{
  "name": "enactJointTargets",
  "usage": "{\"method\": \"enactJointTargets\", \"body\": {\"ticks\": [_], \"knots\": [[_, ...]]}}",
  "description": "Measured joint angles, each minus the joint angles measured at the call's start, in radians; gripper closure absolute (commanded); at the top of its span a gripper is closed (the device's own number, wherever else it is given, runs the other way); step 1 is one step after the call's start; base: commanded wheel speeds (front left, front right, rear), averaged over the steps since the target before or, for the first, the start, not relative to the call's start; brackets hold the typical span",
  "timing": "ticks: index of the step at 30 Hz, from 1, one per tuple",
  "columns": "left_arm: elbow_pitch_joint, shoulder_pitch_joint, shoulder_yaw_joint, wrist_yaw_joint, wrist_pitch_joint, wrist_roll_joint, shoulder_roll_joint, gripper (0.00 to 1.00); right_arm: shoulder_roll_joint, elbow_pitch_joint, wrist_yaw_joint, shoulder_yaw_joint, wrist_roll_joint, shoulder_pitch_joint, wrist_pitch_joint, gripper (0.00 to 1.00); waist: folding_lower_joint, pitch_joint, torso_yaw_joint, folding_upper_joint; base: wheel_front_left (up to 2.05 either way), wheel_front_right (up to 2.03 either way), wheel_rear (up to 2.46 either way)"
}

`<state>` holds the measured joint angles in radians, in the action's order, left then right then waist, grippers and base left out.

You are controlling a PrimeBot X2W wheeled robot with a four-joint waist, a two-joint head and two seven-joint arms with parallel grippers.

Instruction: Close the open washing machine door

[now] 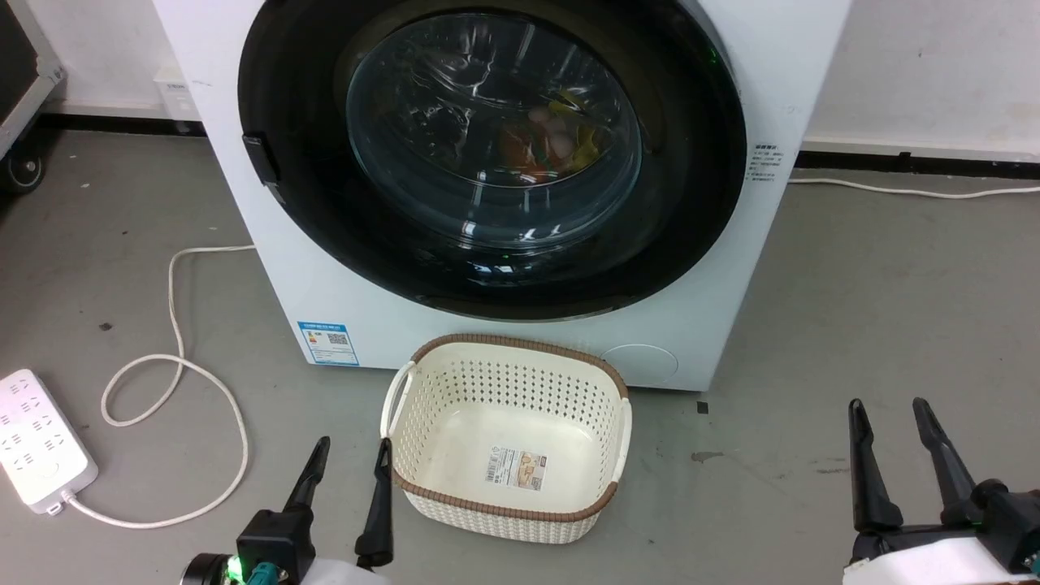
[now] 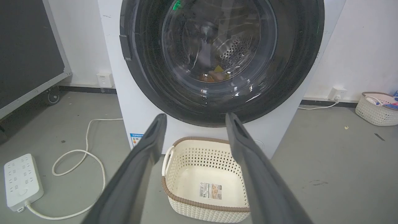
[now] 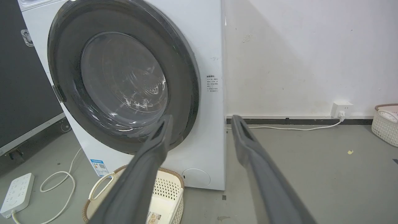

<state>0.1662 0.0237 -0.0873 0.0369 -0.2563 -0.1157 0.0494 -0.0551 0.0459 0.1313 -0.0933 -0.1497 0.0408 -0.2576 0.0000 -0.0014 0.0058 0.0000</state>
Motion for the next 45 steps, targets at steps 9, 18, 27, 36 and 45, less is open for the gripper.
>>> {"method": "enactJointTargets", "body": {"ticks": [9, 18, 27, 36, 45], "knots": [[-0.002, 0.0, 0.003, 0.001, 0.01, 0.0, 0.0, 1.0, 0.0, 0.001, 0.0, 0.002, 0.001, -0.001, 0.01, 1.0, 0.0001, 0.0, 0.0, 0.0, 0.0, 0.0, 0.0], [-0.013, 0.0, 0.007, 0.0, 0.027, 0.007, 0.0, 1.0, 0.0, 0.001, 0.0, 0.007, 0.01, -0.003, 0.027, 1.0, 0.0002, 0.0, 0.0, 0.0, 0.0, 0.0, 0.0], [-0.027, 0.0, 0.014, -0.003, 0.048, 0.017, 0.0, 1.0, 0.0, 0.0, 0.0, 0.016, 0.02, -0.003, 0.049, 1.0, 0.0001, 0.0, -0.001, -0.0001, 0.0, 0.0, 0.0], [-0.039, 0.0, 0.02, -0.004, 0.068, 0.023, 0.0, 1.0, 0.0, -0.004, 0.0, 0.023, 0.031, -0.004, 0.064, 1.0, 0.0001, 0.0, -0.001, 0.0, 0.0, 0.0, 0.0], [-0.051, -0.001, 0.028, -0.008, 0.086, 0.029, 0.0, 1.0, 0.0, -0.007, 0.0, 0.03, 0.045, -0.005, 0.085, 1.0, 0.0001, 0.001, -0.002, 0.0, 0.0, 0.0, 0.0]]}}
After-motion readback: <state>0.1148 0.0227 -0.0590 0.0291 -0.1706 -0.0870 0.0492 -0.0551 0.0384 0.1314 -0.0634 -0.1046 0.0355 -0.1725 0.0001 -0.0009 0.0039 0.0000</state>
